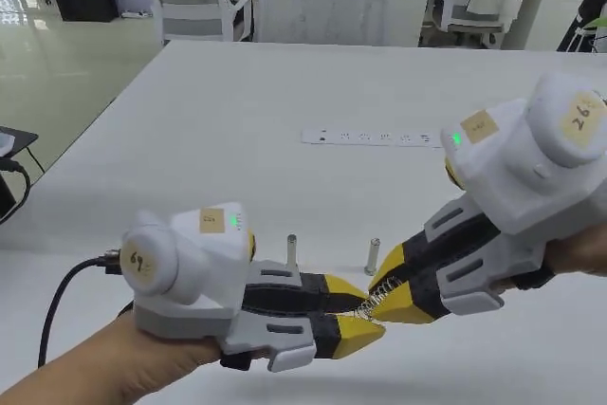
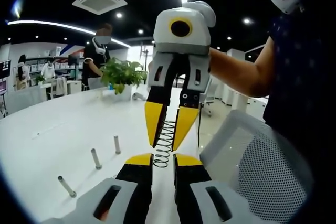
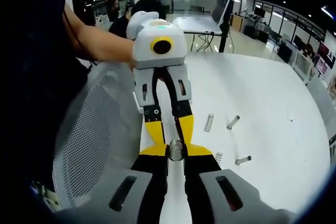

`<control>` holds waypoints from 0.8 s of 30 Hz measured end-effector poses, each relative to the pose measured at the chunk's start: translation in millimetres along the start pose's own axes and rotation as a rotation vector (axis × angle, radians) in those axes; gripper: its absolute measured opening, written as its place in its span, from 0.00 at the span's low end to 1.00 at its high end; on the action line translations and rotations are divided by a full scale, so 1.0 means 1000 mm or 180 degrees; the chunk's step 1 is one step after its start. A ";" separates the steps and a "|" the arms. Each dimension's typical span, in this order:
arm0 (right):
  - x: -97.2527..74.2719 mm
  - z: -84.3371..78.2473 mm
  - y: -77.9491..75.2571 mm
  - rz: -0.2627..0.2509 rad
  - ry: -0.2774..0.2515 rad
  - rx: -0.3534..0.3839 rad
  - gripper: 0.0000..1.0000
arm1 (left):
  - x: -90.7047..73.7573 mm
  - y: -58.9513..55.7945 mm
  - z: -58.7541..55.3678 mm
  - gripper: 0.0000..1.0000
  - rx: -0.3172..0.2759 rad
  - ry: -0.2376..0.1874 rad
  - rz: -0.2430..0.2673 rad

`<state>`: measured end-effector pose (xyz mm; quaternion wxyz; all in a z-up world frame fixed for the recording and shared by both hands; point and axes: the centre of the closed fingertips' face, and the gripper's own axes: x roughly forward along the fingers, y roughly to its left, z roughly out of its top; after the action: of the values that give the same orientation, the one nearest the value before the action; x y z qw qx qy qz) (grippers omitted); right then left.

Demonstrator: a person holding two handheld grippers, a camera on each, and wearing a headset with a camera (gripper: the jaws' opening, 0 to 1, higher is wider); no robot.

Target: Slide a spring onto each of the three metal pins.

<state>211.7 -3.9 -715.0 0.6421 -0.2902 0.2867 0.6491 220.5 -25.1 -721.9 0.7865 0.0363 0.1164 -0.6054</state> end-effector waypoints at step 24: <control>-0.010 -0.024 -0.022 -0.0272 0.0366 -0.0027 0.08 | -0.010 0.021 -0.007 0.39 -0.0140 0.0135 0.0318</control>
<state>233.5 -28.5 -723.6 0.6505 -0.3416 0.3077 0.6045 237.1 -8.4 -728.1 0.8138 0.0376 0.1444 -0.5617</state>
